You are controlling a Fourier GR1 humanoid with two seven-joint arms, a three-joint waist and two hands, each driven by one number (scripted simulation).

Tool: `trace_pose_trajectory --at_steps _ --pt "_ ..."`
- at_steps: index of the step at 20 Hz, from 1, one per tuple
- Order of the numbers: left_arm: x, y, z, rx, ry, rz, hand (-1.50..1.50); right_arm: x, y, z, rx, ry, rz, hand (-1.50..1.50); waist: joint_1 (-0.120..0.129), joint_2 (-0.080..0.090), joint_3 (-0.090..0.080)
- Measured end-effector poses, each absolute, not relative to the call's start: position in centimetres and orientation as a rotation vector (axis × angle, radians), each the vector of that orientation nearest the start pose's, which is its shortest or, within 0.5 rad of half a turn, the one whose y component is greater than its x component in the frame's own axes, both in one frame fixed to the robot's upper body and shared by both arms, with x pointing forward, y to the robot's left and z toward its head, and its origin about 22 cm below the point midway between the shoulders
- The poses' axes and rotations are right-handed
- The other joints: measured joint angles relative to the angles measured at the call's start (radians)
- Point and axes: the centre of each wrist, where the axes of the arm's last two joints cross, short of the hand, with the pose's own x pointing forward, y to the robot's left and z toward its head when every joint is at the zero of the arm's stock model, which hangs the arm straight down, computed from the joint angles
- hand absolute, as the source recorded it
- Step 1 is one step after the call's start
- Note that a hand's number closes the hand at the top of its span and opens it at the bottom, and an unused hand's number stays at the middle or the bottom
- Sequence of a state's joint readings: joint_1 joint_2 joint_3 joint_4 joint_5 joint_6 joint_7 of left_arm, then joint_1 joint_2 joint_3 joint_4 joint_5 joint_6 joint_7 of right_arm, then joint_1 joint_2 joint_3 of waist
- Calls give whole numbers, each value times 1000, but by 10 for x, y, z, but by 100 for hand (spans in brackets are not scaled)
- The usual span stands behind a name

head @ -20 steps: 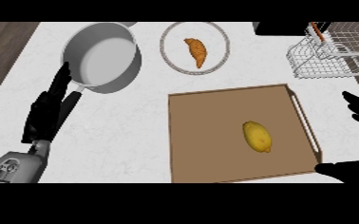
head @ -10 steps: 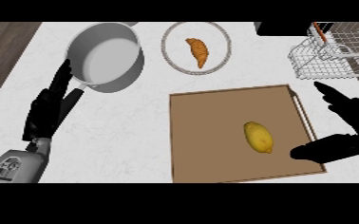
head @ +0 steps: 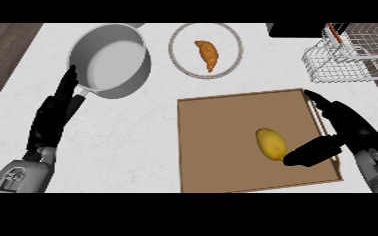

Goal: Pick the lemon from the tray and place it in the tiered basket

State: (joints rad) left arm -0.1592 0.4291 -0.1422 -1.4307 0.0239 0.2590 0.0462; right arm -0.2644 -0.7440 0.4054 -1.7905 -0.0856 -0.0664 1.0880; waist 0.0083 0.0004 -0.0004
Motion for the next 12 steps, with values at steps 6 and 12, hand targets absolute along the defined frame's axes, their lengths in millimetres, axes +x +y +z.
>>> trace_pose_trajectory --at_steps 6,12 --pt "277 301 33 436 -1534 -230 0 264 -244 110 -546 -761 615 -150 -4 -1 0" --pt "282 299 32 431 -1536 -232 0 259 -232 105 -614 -768 676 -150 -8 -1 0"
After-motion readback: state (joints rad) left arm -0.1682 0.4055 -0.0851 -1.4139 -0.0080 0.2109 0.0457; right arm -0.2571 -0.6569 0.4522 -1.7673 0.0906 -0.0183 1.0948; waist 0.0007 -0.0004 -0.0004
